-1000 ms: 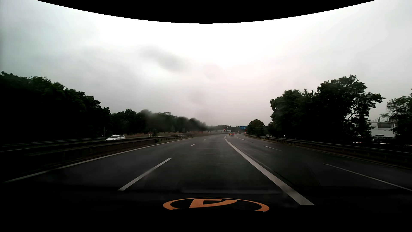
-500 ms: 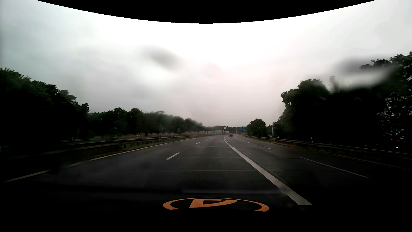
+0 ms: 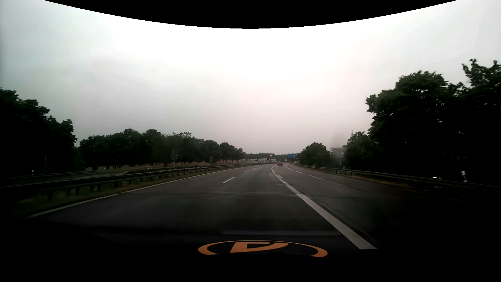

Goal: Follow the waypoints while adhering to traffic rules and regulations

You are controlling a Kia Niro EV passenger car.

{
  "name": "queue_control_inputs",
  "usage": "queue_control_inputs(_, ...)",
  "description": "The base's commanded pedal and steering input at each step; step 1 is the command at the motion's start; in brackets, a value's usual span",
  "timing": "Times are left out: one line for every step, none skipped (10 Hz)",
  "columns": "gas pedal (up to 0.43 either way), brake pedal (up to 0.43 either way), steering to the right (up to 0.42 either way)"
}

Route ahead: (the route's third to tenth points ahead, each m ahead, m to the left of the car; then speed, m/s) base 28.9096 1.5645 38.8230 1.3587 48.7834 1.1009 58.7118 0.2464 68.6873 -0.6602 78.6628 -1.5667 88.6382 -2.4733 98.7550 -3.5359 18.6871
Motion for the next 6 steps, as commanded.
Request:
queue_control_inputs(0.15, 0.0, 0.004)
queue_control_inputs(0.15, 0.0, 0.005)
queue_control_inputs(0.15, 0.0, 0.005)
queue_control_inputs(0.15, 0.0, 0.005)
queue_control_inputs(0.15, 0.0, 0.005)
queue_control_inputs(0.157, 0.0, 0.004)
